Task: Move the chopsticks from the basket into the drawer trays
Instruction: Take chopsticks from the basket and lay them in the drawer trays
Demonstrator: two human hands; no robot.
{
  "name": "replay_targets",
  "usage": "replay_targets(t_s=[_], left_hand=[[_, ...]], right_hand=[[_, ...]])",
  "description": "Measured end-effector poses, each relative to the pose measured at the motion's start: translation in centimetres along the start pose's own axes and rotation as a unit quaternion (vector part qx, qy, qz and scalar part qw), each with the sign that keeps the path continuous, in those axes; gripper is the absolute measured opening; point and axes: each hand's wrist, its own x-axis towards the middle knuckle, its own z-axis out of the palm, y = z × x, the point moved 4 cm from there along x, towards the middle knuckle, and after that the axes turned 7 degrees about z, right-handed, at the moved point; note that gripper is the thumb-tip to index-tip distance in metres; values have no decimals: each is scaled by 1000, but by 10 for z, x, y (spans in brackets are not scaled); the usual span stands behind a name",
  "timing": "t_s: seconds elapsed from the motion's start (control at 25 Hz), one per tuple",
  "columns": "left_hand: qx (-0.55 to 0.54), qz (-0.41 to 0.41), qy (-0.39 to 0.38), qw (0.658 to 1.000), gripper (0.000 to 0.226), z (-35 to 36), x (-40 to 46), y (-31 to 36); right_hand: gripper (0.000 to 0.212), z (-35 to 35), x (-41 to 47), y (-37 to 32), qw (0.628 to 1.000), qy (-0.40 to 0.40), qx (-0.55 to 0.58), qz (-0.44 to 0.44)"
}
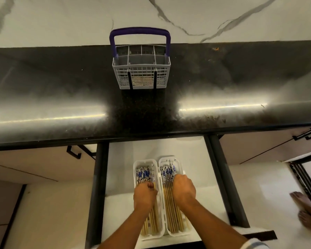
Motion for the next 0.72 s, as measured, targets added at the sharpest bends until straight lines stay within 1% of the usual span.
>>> replay_targets(t_s=[0.16,0.28,0.4,0.56,0.64,0.68,0.72], left_hand=[[50,-21,0,999,13,5,9,2],[53,-33,-11,998,8,8,14,3],[64,-37,-17,997,4,8,18,3],[81,-38,-10,996,13,9,24,0],[85,-47,-7,995,7,7,25,-2],[97,-43,-11,994,12,8,26,-3],[109,-44,-16,993,21,10,29,-6]], right_hand=[[24,7,12,-12,999,-2,-33,-15],[27,8,18,-16,999,1,-38,-20],[26,11,23,-18,999,-4,-48,-18],[25,12,24,-20,999,-10,-47,-25],[25,14,22,-20,998,-18,-46,-28],[25,13,19,-20,998,-25,-50,-29],[24,14,20,-19,998,-22,-47,-31]])
